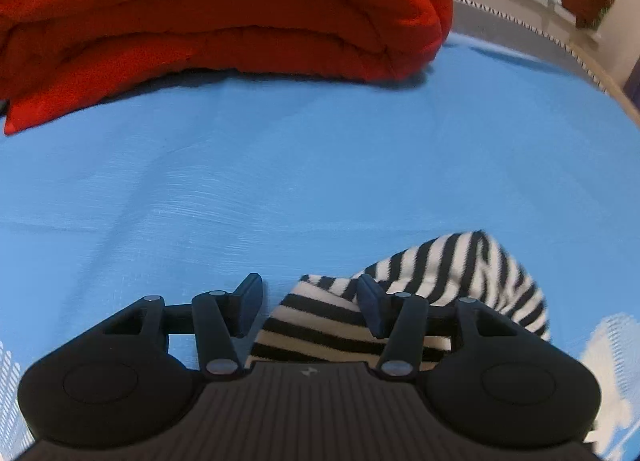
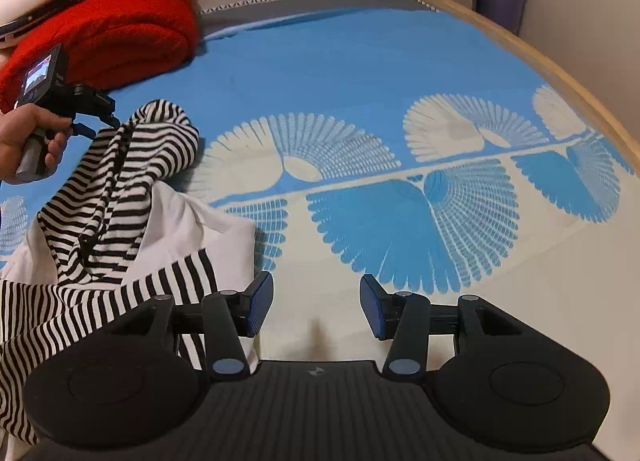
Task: Fold small clothes
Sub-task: 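Grasp the striped hood with the left tool and lift it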
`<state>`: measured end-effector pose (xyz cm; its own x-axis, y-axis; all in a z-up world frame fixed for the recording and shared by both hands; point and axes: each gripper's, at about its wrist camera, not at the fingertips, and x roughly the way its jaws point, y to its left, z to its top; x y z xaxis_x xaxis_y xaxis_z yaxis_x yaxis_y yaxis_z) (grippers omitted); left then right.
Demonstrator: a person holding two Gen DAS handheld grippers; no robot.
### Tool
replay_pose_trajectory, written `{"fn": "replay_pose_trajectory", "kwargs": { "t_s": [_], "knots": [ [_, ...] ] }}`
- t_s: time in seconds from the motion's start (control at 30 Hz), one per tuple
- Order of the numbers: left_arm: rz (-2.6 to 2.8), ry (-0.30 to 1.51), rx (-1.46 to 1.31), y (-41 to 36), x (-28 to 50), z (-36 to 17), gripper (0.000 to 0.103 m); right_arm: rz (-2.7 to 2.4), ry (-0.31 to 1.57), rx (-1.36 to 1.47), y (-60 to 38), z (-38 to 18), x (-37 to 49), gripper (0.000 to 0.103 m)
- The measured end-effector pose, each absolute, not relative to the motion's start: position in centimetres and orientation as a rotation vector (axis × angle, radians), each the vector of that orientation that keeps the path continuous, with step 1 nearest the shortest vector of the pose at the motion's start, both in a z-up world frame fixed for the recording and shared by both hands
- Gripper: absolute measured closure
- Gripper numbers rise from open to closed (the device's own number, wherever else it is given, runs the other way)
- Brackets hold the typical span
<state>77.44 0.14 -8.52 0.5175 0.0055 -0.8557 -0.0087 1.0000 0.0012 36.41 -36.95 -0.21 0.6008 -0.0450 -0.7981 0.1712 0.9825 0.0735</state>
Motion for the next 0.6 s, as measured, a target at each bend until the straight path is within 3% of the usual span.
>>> {"fn": "replay_pose_trajectory", "kwargs": {
  "t_s": [0.03,0.07,0.37,0.6],
  "knots": [
    [0.003,1.03,0.007,0.1,77.3,-8.8,0.078,-0.125,0.923,0.151,-36.9,-0.3,36.4,0.053],
    [-0.007,1.041,0.011,0.0,77.1,-9.0,0.098,-0.124,0.924,0.15,-36.9,-0.3,36.4,0.053],
    [-0.213,0.819,0.107,0.0,66.8,-1.3,0.1,-0.128,0.895,0.198,-36.5,1.0,36.4,0.053],
    [-0.577,0.526,0.468,0.3,41.5,6.3,0.1,-0.095,0.835,0.242,-35.0,3.3,35.3,0.053]
  ]
}}
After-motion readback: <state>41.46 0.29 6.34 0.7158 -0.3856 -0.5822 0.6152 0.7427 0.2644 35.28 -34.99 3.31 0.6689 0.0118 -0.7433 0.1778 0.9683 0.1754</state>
